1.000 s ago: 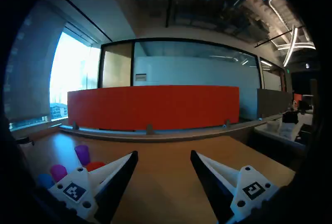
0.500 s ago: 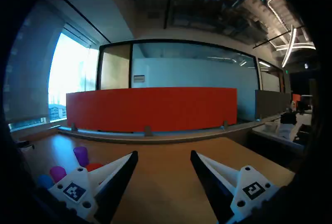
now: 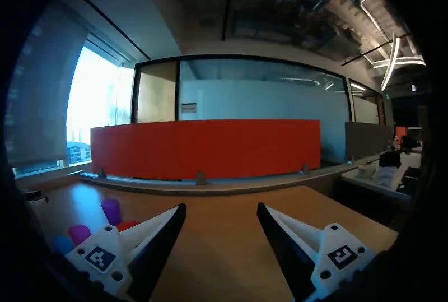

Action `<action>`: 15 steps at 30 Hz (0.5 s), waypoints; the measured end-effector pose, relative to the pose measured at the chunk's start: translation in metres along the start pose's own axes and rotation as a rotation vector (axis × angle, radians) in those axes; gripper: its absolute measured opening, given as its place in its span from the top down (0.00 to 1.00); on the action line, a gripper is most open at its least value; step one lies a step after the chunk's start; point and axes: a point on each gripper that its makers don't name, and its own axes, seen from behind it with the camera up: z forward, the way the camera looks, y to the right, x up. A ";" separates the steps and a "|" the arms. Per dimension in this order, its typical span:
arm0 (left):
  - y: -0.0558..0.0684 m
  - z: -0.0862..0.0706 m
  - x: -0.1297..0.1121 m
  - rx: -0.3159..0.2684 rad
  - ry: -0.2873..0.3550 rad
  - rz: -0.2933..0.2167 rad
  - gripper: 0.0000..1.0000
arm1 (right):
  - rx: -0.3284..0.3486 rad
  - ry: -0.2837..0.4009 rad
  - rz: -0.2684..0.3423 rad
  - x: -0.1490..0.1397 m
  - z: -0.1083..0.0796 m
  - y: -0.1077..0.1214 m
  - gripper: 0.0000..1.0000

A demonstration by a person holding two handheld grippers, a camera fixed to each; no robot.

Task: Pour water

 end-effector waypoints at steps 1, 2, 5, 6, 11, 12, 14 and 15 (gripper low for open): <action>0.000 0.000 0.000 0.000 0.000 0.000 0.09 | 0.002 0.005 -0.002 0.001 0.000 0.000 0.02; 0.000 0.000 0.000 0.000 0.000 0.000 0.08 | 0.005 0.009 -0.004 0.001 0.000 -0.001 0.02; 0.000 0.000 0.000 0.000 0.000 0.000 0.08 | 0.012 0.022 -0.011 0.001 -0.001 -0.002 0.02; 0.000 0.000 0.000 0.000 0.000 0.001 0.08 | 0.016 0.027 -0.013 0.001 -0.001 -0.003 0.02; 0.000 0.000 0.000 0.000 0.000 0.000 0.08 | 0.033 0.048 -0.022 0.000 -0.003 -0.004 0.02; 0.000 0.000 0.000 0.000 0.000 0.000 0.08 | 0.036 0.052 -0.019 -0.001 -0.003 -0.005 0.02; 0.000 0.000 0.000 0.000 0.000 0.000 0.08 | 0.042 0.054 -0.010 -0.003 -0.004 -0.006 0.02; 0.000 0.000 0.000 0.000 0.000 0.000 0.08 | 0.046 0.055 -0.004 -0.004 -0.004 -0.006 0.02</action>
